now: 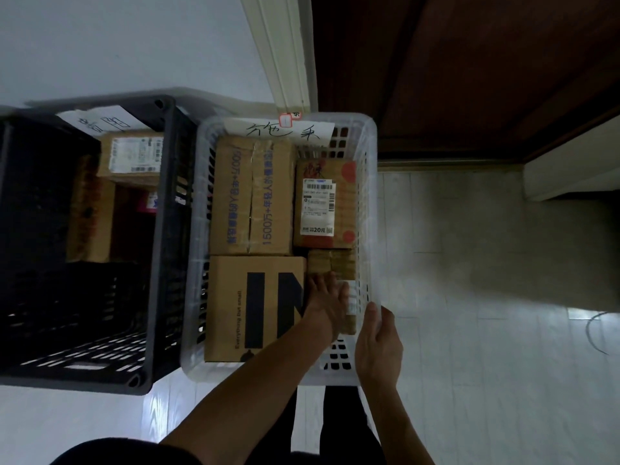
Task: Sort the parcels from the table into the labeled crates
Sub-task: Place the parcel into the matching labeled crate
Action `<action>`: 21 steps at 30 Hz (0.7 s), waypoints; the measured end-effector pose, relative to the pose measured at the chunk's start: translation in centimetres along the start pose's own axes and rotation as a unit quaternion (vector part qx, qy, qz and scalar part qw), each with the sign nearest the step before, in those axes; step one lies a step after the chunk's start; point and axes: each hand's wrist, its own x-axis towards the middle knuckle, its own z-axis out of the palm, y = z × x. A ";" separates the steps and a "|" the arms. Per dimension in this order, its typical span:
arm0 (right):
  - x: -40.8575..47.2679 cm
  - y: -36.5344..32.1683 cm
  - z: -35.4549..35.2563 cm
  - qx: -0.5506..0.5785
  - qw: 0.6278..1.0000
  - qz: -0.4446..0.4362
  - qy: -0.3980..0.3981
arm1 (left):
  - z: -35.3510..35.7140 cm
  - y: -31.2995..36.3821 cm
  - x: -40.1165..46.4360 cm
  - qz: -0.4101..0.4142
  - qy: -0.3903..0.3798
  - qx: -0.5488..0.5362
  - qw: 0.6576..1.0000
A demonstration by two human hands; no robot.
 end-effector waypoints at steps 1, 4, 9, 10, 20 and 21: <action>-0.1 0.0 0.0 0.000 1.000 0.003 -0.004 | -0.5 -0.2 -0.4 0.005 0.004 0.003 1.000; -0.3 0.0 -0.2 -0.009 1.000 0.006 -0.019 | -2.0 -0.8 -2.1 0.028 0.042 0.037 0.998; -0.3 -0.5 -1.2 -0.025 0.998 -0.006 -0.057 | -3.5 -3.3 -6.3 0.062 0.142 0.008 0.988; -0.2 -0.6 -1.5 -0.034 0.997 -0.005 -0.070 | -3.5 -3.9 -7.1 0.060 0.164 -0.016 0.984; 0.7 -6.8 -5.4 -0.223 0.958 -0.177 -0.042 | -6.5 -9.0 -14.3 -0.037 0.221 -0.191 0.956; 0.8 -7.8 -5.7 -0.244 0.946 -0.207 -0.042 | -6.9 -9.2 -14.8 -0.042 0.233 -0.199 0.951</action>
